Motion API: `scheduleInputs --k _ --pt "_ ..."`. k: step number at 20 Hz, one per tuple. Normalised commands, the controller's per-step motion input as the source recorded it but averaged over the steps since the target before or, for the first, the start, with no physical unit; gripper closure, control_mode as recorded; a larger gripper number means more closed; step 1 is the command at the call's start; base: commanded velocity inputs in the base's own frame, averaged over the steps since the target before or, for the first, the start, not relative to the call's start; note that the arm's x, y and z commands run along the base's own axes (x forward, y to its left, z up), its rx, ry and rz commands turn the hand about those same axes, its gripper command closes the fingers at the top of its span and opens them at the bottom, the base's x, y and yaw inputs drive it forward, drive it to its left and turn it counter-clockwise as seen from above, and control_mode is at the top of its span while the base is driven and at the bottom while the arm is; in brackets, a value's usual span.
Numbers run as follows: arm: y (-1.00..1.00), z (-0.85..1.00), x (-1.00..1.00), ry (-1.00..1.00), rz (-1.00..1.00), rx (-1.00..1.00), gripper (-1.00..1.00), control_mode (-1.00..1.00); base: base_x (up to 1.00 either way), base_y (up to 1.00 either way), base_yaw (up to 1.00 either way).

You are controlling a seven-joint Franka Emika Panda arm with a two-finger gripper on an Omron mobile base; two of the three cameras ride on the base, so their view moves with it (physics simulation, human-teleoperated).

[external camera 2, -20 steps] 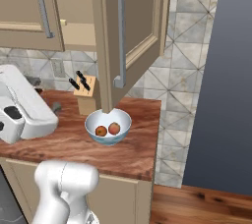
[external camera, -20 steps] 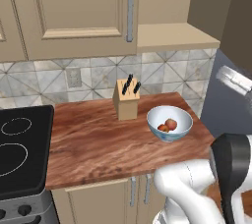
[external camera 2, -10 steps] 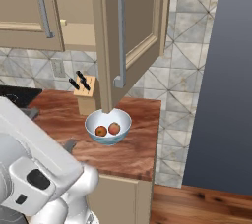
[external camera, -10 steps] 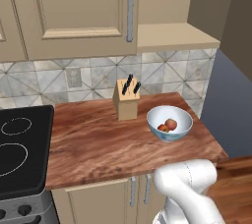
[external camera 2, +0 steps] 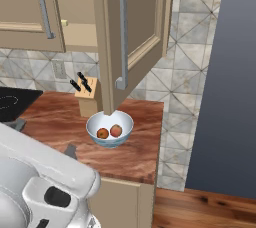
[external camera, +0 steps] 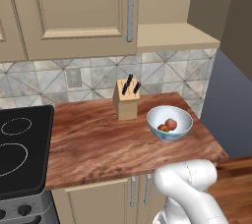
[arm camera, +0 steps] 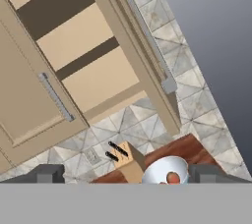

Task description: Open the cabinet. Pick the apple and peach from the cabinet and place them into the bowl. Then close the cabinet.

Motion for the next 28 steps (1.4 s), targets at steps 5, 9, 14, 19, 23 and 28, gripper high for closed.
scheduleInputs --k 5,9,14,19,23,28 --pt "0.00 0.00 0.00 -0.55 0.12 -0.06 -1.00 -1.00 0.00 0.00 0.00" --pt "0.00 0.00 0.04 -0.32 0.05 -0.02 -1.00 -1.00 0.00 0.00 0.00" --pt "0.00 0.00 0.29 -0.02 0.00 0.00 -1.00 -1.00 0.00 0.00 0.00" --pt "-0.10 0.00 0.58 0.04 0.08 0.00 -1.00 -1.00 0.00 0.00 0.00" --pt "-0.10 0.00 0.66 0.05 0.16 0.01 -1.00 -1.00 0.00 0.00 0.00" --pt "-0.06 -0.05 0.81 0.04 0.21 0.00 -1.00 -1.00 0.00 0.00 0.00"
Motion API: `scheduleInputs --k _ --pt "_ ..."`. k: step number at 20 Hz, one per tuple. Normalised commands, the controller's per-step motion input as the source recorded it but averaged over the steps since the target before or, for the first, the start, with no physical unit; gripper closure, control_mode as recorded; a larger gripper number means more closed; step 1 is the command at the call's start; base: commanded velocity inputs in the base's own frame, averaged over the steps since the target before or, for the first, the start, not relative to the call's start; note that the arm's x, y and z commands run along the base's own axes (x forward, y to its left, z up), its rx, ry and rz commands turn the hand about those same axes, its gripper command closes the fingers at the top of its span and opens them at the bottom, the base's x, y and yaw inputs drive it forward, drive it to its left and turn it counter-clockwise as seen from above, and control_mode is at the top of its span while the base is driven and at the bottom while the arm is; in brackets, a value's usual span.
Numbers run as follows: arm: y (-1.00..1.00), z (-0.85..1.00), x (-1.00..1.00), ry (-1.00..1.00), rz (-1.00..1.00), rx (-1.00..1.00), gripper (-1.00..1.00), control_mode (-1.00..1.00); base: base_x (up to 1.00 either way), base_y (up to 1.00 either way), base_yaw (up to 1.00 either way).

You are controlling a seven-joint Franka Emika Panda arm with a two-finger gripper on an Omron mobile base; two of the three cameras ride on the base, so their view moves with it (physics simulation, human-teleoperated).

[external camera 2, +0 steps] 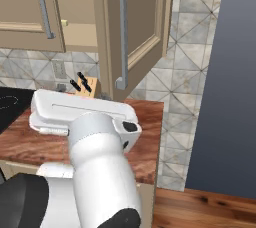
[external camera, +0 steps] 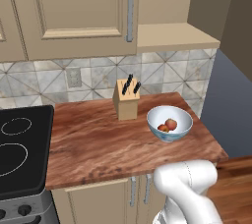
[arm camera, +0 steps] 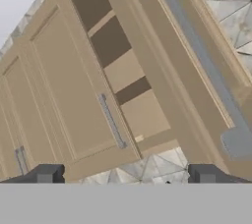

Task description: Open the cabinet. Pick the apple and peach from the cabinet and place them into the bowl. Then close the cabinet.

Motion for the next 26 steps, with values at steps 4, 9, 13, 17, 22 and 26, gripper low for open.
scheduleInputs --k 4,9,13,17,22,26 --pt "0.02 -0.25 1.00 0.10 0.24 0.00 -1.00 -1.00 0.00 0.00 0.00" --pt "0.32 -0.39 1.00 0.11 0.21 0.00 -1.00 -1.00 0.00 0.00 0.00" --pt "0.85 -0.49 1.00 0.08 0.07 0.00 -1.00 -1.00 0.00 0.00 0.00" --pt "1.00 -0.46 1.00 0.04 0.00 0.00 -1.00 -1.00 0.00 0.00 0.00" --pt "1.00 -0.33 1.00 0.00 0.00 -0.02 -1.00 -1.00 0.00 0.00 0.00" --pt "0.80 -0.25 1.00 0.03 0.00 0.00 -1.00 -1.00 0.00 0.00 0.00"
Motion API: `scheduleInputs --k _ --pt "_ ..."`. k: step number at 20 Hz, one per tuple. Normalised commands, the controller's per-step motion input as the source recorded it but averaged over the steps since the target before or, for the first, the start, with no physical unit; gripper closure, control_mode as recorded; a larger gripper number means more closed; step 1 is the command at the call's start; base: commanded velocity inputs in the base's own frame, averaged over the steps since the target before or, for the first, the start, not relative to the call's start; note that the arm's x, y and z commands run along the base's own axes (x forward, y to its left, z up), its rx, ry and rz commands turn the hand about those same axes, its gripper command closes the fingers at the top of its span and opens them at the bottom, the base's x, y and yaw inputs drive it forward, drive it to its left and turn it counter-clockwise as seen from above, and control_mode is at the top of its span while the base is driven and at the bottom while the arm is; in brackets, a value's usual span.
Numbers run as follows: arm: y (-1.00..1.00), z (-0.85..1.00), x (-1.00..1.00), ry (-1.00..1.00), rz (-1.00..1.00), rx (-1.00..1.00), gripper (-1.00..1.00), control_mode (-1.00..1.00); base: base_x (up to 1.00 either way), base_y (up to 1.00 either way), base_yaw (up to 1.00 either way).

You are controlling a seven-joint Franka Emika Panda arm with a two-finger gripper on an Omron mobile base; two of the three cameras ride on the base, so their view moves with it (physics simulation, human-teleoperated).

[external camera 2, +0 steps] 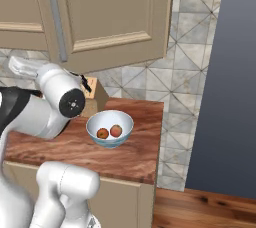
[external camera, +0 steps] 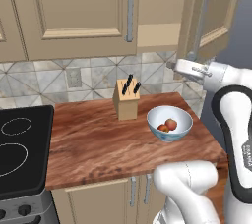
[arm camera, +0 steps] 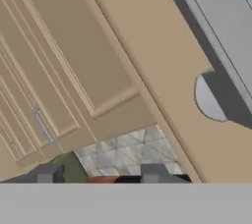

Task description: Open the cabinet. Pick the apple and peach from the cabinet and place them into the bowl. Then close the cabinet.

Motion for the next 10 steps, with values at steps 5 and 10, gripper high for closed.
scheduleInputs --k 5,10 --pt "0.50 -0.24 1.00 0.08 0.00 0.04 -1.00 -1.00 0.00 0.00 0.00" --pt "0.10 -0.21 1.00 0.15 0.00 0.07 -1.00 -1.00 0.00 0.00 0.00"
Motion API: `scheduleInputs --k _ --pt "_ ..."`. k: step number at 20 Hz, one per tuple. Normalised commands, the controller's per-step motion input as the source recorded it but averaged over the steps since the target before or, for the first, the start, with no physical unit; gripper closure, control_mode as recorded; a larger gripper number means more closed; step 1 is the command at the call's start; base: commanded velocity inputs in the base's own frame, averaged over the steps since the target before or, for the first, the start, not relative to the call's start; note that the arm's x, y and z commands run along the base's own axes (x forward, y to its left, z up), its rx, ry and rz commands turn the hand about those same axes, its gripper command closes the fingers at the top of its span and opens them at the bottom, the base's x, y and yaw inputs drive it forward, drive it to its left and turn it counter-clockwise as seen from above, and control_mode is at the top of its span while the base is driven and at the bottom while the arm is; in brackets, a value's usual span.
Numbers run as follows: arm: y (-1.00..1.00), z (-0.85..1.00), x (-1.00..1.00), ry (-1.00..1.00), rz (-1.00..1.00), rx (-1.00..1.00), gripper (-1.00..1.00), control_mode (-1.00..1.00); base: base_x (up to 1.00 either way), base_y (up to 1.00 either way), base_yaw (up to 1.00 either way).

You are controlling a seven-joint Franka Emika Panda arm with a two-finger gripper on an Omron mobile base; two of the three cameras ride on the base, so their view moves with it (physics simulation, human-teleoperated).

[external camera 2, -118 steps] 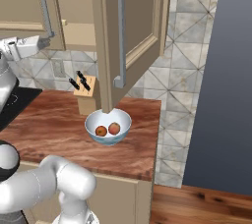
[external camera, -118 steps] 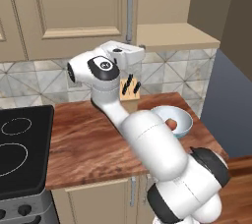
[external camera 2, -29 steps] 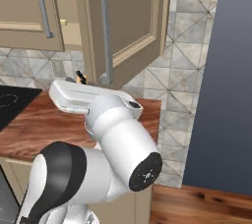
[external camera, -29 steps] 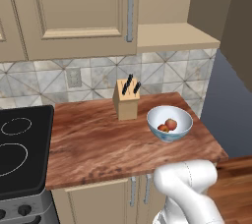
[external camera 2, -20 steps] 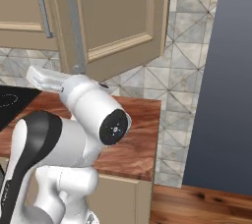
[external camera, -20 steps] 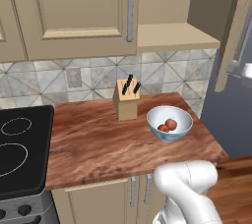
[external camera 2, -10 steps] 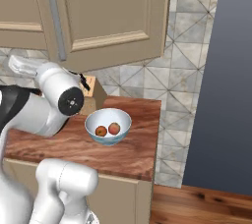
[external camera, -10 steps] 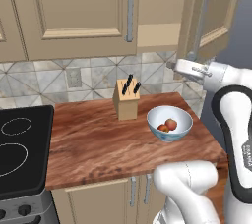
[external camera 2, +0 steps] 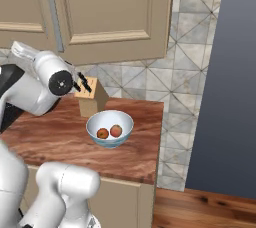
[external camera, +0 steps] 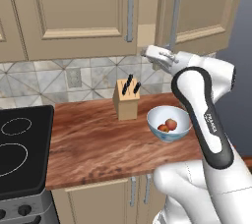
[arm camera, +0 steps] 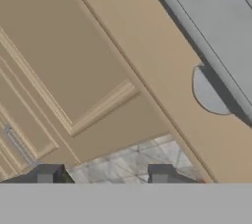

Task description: Open the cabinet. Pick the apple and peach from the cabinet and place them into the bowl. Then close the cabinet.

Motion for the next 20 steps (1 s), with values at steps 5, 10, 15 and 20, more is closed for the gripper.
scheduleInputs --k 5,10,15,20 --pt "-0.10 -0.54 1.00 0.16 0.06 0.03 -1.00 -1.00 0.00 0.00 0.00" --pt "-0.07 -0.97 1.00 0.01 0.11 0.00 -1.00 -1.00 0.00 0.00 0.00" --pt "-0.02 -1.00 1.00 0.00 0.11 0.00 -1.00 -1.00 0.00 0.00 0.00" --pt "0.00 0.03 1.00 0.09 -0.06 0.08 -1.00 -1.00 0.00 0.00 0.00"
